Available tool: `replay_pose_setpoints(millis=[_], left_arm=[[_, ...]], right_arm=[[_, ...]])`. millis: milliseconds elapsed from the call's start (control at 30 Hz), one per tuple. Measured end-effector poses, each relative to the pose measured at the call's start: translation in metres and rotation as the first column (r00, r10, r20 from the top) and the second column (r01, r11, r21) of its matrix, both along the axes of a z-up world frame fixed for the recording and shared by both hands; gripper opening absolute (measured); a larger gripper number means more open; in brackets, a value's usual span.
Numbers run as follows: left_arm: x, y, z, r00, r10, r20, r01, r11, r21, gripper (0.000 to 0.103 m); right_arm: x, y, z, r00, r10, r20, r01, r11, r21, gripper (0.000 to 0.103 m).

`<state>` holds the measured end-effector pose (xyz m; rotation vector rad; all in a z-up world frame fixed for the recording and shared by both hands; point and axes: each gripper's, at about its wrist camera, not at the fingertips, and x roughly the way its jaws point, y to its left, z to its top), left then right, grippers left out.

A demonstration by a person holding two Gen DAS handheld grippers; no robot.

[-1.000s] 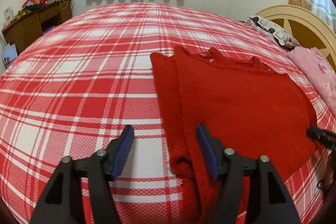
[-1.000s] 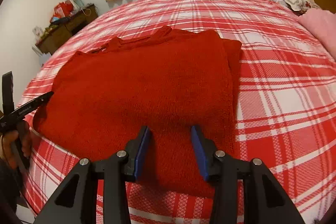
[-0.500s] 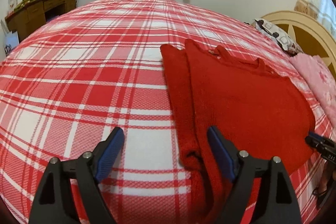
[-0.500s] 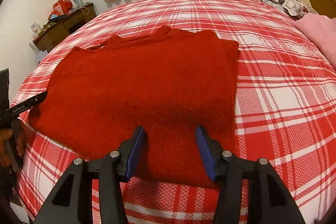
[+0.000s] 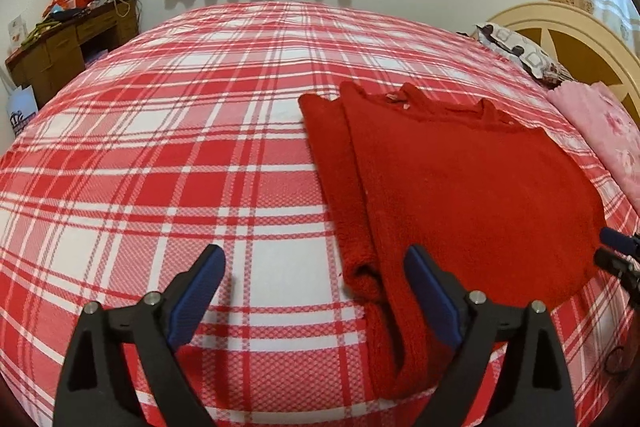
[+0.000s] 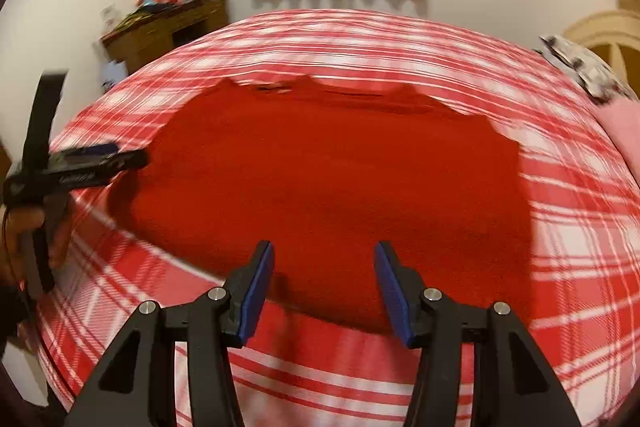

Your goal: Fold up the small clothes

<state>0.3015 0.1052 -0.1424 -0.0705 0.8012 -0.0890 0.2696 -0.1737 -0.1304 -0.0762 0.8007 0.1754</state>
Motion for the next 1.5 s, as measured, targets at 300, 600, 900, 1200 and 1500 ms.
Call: replay_pose_setpoints(millis=[300, 600, 900, 1200, 1500], left_arm=[[0.007, 0.007, 0.01, 1.0, -0.025, 0.008, 0.024, 0.997, 0.077, 0.094], [0.023, 0.017, 0.009, 1.0, -0.015, -0.007, 0.015, 0.998, 0.06, 0.094], [0.042, 0.027, 0.016, 0.998, -0.054, -0.008, 0.053, 0.99, -0.133, 0.094], [0.076, 0.013, 0.001, 0.994, -0.091, -0.069, 0.074, 0.973, -0.217, 0.094], [0.098, 0.014, -0.007, 0.99, -0.106, -0.091, 0.082, 0.968, -0.239, 0.094]], right_arm=[[0.013, 0.072, -0.011, 0.984, 0.178, -0.014, -0.178, 0.983, -0.042, 0.053], [0.01, 0.116, -0.017, 0.964, 0.267, -0.006, -0.267, 0.961, -0.067, 0.054], [0.006, 0.139, -0.027, 0.948, 0.319, -0.009, -0.317, 0.94, -0.128, 0.054], [0.013, 0.169, -0.032, 0.942, 0.334, 0.039, -0.316, 0.919, -0.236, 0.054], [0.018, 0.18, -0.038, 0.94, 0.338, 0.053, -0.311, 0.908, -0.28, 0.054]])
